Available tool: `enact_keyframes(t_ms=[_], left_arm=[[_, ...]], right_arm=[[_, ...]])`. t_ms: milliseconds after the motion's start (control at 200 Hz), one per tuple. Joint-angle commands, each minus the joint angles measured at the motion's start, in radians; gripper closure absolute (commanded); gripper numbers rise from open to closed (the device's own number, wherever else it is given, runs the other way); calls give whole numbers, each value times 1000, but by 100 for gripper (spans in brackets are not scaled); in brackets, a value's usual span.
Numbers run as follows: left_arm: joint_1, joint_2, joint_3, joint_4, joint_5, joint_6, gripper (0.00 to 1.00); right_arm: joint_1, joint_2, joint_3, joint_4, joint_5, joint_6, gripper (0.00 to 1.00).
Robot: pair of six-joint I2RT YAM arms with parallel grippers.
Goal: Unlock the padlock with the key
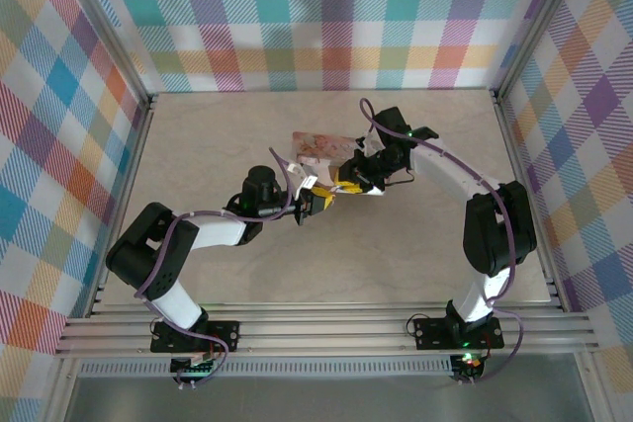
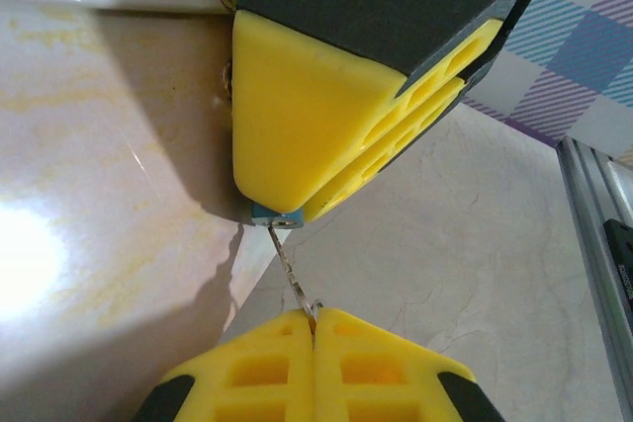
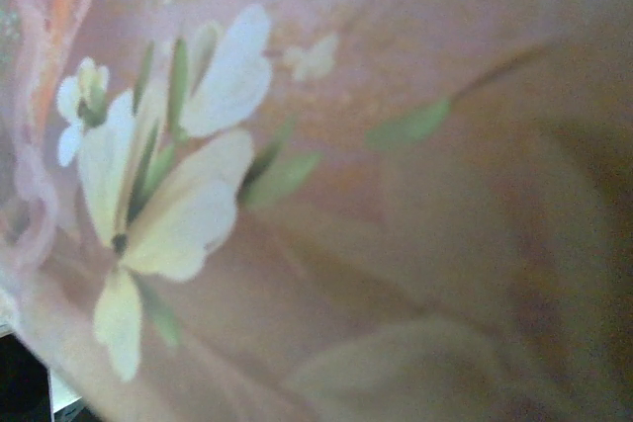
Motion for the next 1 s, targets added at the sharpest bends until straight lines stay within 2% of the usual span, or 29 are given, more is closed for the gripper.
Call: enact_keyframes(t_ms=[0,1000], left_arm=[[-4,-15,-9,85,-6,6,100],[-4,-31,-19,125,-5,-29,100]], right_arm=[[0,-43,-4,9,-61,-15,100],[-7,-31,-14,8,-52,-20,100]])
